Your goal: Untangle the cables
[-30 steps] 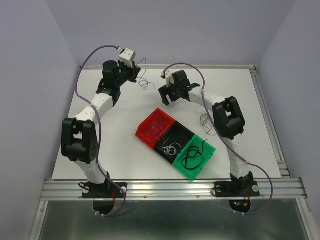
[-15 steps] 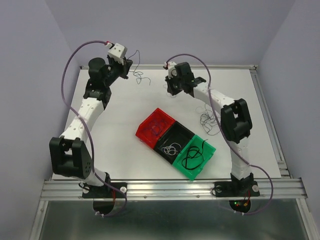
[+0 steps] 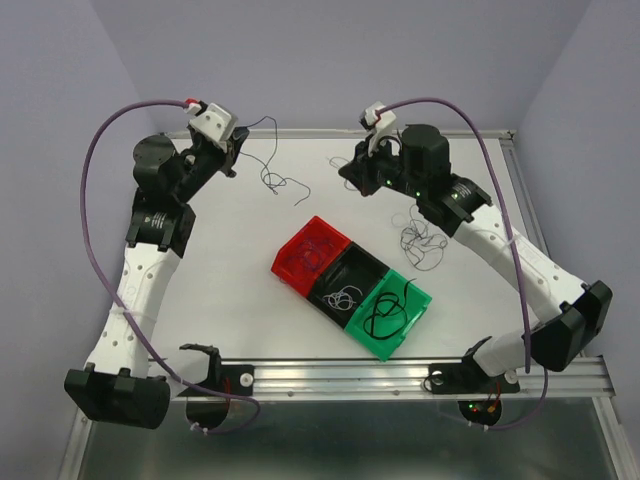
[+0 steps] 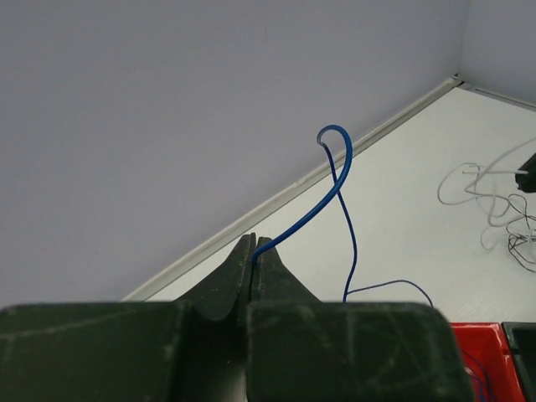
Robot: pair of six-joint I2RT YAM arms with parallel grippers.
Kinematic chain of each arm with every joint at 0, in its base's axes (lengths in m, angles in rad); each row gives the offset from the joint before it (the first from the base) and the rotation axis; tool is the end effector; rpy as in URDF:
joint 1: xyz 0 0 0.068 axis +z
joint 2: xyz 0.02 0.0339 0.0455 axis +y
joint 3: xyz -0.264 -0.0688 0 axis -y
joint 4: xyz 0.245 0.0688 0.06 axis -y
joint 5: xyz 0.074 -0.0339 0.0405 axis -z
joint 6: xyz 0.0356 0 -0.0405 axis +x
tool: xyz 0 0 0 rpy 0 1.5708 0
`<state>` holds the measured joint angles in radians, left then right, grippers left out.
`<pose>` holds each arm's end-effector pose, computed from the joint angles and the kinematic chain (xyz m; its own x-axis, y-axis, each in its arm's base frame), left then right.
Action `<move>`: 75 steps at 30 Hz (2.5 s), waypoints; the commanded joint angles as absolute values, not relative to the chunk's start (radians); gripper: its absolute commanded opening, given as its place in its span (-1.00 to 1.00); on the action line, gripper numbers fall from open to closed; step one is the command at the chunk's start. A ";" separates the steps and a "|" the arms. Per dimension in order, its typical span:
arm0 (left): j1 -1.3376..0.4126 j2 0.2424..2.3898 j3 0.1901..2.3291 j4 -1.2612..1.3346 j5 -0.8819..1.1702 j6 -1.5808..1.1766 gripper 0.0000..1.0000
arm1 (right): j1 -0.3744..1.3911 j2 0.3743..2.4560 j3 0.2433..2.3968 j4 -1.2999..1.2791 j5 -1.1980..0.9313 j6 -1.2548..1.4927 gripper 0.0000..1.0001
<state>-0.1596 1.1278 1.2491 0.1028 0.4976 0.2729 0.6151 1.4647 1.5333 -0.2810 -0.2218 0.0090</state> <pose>0.2396 -0.0558 0.4646 0.3728 0.1799 -0.9103 0.5178 0.7738 0.3649 0.2721 0.2018 0.4297 -0.1788 -0.1156 -0.9771 -0.7370 0.6737 0.0552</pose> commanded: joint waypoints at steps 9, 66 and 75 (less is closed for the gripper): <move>-0.155 0.937 1.236 -0.083 0.643 0.291 -1.00 | 0.676 1.224 1.198 -0.353 -0.314 0.216 -0.99; -0.367 1.032 0.968 -0.043 0.631 0.331 -1.00 | 0.836 1.324 1.224 -0.557 0.071 0.141 0.12; -0.409 1.231 0.894 0.086 0.509 0.380 -1.00 | 0.835 1.302 1.264 -0.491 0.092 0.153 0.10</move>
<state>-0.3878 1.1584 0.9180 -0.0093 0.5732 0.3393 0.8314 1.3373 1.1782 -0.5713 0.0631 0.1390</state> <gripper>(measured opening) 0.040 0.550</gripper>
